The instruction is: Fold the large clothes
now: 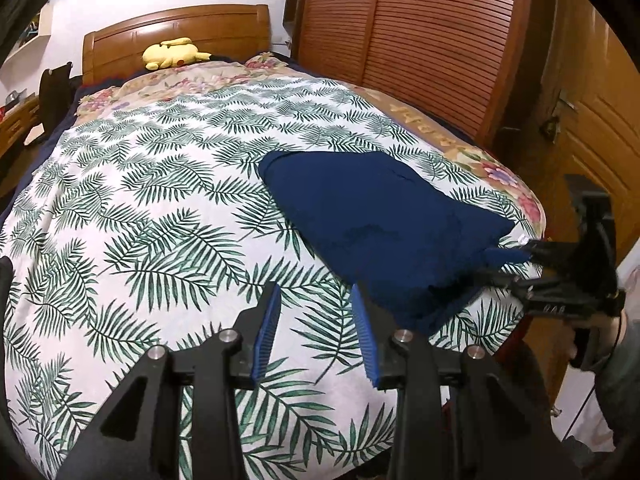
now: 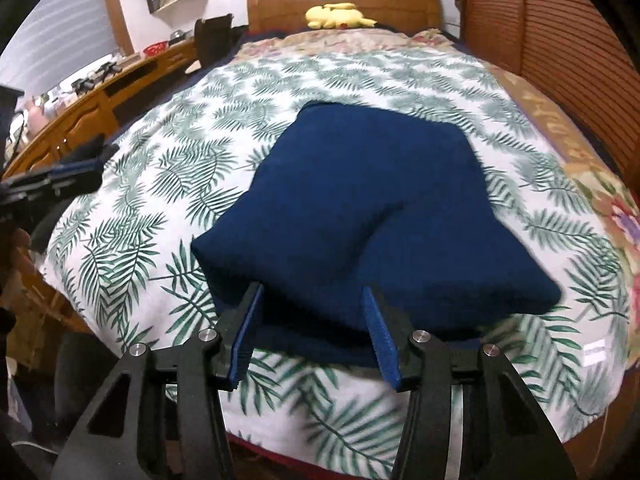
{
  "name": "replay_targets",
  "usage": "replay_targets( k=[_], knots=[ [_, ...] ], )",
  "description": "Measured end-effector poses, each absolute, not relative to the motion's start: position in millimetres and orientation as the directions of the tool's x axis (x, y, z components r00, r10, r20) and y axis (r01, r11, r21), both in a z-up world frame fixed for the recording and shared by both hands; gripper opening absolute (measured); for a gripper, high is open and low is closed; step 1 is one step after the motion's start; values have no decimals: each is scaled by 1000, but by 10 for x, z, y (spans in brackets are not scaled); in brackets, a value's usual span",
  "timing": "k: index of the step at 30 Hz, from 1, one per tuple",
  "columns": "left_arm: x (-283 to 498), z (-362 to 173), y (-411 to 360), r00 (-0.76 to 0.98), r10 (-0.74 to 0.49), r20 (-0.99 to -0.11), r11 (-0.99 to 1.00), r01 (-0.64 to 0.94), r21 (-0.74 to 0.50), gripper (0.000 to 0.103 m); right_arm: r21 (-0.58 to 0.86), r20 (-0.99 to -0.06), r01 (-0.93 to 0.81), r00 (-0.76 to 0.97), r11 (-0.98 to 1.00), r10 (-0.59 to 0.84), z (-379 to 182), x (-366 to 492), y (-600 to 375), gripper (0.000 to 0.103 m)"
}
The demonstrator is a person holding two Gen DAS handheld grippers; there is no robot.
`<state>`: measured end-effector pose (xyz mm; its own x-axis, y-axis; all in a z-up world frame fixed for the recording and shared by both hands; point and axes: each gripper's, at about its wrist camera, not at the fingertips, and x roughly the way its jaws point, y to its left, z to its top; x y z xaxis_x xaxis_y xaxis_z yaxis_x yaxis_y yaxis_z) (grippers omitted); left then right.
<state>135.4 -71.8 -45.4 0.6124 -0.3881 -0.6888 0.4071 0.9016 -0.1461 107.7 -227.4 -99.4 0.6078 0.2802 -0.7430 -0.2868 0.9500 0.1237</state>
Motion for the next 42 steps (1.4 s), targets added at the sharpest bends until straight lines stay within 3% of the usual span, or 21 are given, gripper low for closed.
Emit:
replay_targets(
  k=[4,11,23,27,33,42],
  knots=[
    [1342,-524,-846,586,-413,-697,888,428,-167,35,74,-736,-233,643,970,211,-919,970,-2537,60],
    [1301,-607,-1252,549,-443,-709,854,498,-149,35,78,-719,-113,682,991,134,-861,916,-3071,60],
    [1592,-596,-1469,564,-422,-709,859,500,-114,35,245,-722,-38,659,969,209,-1107,1331,-3386,60],
    [1888,-539,-1445,597,-403,-694,870,484,-89,36,320,-740,-36,614,947,274,-1284,1381,-3383,60],
    [2545,-579,-1431,624,-385,-680,885,459,-80,36,307,-762,-38,589,951,270,-1374,1342,-3278,61],
    [3471,-1004,-1411,594,-342,-728,911,399,-102,37,304,-794,-30,545,952,270,-1438,1351,-3233,62]
  ],
)
